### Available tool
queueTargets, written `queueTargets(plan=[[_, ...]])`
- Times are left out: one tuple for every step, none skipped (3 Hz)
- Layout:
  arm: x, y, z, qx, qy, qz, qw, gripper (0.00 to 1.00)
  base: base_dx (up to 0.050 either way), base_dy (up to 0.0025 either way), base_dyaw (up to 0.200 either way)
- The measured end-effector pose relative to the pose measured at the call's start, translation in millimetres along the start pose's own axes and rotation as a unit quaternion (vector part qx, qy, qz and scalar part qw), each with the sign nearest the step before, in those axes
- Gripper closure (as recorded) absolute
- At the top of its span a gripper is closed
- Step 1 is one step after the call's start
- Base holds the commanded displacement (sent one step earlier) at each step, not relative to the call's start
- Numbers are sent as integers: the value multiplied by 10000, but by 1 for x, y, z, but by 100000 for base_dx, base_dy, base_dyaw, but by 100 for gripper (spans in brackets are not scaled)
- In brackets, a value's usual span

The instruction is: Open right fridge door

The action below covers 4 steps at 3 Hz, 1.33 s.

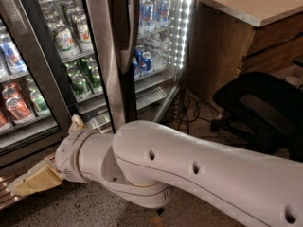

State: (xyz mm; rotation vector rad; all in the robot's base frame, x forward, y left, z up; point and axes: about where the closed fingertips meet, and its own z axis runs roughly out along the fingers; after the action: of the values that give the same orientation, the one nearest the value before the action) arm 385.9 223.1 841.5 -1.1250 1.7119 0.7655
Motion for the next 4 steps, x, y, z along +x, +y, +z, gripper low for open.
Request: queueTargets(plan=[[-1,0,0,18,-9,-9,10000,0,0,0,0],[-7,-20,-1,389,-98,122,9991,0,0,0,0],[-19,-47,-3,903,-229,243,9954,0,0,0,0],[-27,-67,-3,1456,-273,317,9885,0,0,0,0]])
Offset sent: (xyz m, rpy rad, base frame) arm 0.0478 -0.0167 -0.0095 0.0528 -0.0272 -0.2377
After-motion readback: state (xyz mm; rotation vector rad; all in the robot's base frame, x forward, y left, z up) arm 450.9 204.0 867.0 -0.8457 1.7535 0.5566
